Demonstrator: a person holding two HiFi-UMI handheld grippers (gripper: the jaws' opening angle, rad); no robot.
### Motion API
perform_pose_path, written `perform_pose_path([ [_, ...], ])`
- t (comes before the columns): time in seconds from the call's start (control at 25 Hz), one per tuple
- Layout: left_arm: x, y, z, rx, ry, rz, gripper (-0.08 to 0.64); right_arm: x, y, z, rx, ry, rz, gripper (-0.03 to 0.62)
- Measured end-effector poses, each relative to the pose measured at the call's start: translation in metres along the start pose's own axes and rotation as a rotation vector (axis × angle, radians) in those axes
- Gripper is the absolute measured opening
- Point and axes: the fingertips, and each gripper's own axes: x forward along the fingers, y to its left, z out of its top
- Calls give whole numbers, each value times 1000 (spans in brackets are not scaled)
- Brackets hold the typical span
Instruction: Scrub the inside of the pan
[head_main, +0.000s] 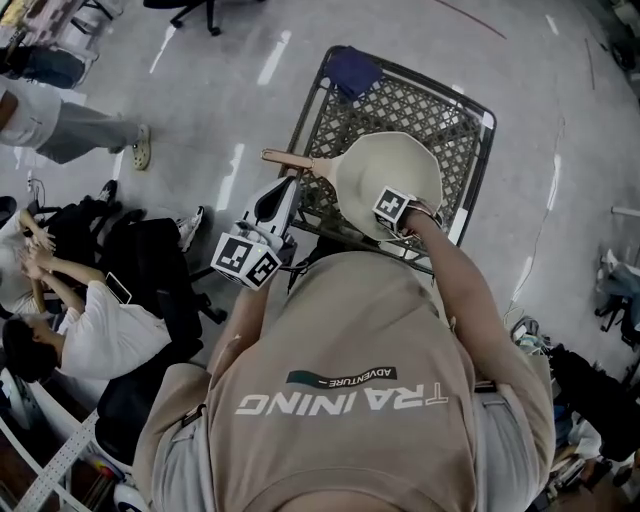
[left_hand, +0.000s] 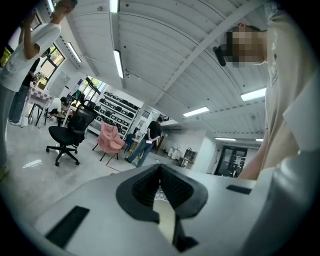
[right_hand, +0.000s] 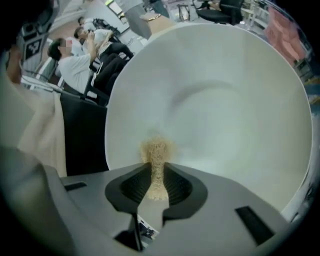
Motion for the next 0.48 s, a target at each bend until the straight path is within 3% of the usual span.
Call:
perform_pose_path([
  [0.28,9,-4,3,32,36,-29,18,2,21,62,283,-315,140,89],
  [0.48,14,-11,13,57,35,-19,17,-8,17,89,345,-499,185,87],
])
